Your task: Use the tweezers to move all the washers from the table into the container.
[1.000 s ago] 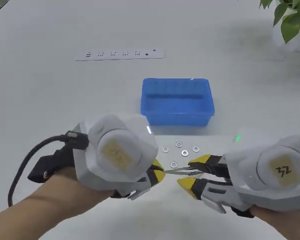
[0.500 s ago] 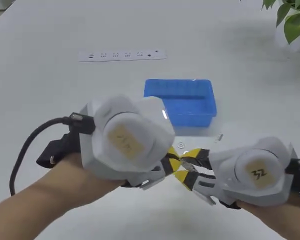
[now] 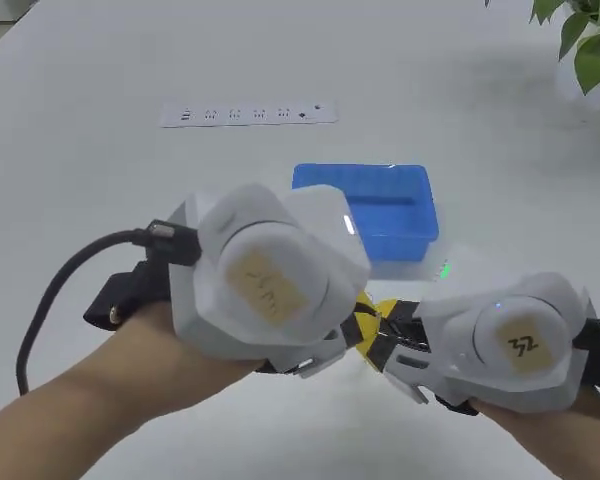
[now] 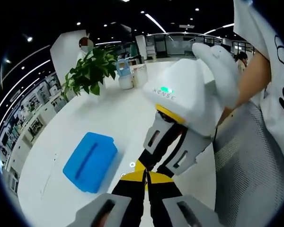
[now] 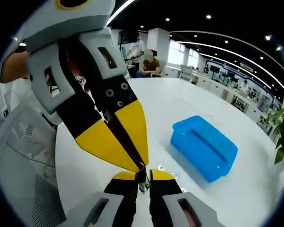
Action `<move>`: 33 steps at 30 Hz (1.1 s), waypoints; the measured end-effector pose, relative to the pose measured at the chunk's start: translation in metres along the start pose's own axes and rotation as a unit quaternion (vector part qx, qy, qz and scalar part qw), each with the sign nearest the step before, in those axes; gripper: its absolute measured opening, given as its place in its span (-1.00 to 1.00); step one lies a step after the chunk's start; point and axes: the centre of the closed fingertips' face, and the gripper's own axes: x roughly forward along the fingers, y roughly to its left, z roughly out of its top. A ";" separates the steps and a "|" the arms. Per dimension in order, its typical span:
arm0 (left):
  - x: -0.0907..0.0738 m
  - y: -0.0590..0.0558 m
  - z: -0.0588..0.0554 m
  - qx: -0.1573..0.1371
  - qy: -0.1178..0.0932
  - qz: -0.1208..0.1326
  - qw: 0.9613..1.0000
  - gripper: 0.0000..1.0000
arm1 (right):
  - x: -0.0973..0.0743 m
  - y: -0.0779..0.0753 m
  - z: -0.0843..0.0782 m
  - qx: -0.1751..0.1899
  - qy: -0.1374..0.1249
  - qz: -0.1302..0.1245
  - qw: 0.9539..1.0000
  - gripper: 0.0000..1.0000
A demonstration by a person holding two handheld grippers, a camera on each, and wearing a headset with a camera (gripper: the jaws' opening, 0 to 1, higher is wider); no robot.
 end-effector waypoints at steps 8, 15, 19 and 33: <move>0.000 -0.002 0.000 0.017 -0.002 0.002 1.000 -1.00 | -0.001 0.002 0.000 -0.025 0.004 0.003 1.000 -0.90; 0.000 0.001 -0.001 0.032 -0.001 0.007 0.999 -1.00 | -0.002 0.001 -0.010 -0.077 0.022 0.021 0.997 -0.88; 0.001 0.001 0.001 0.033 -0.002 0.006 0.999 -1.00 | -0.002 0.001 -0.010 -0.078 0.020 0.023 0.997 -0.89; -0.001 0.018 0.005 -0.031 -0.030 0.078 0.996 -0.80 | 0.004 -0.007 -0.006 -0.059 0.013 0.029 0.998 -0.91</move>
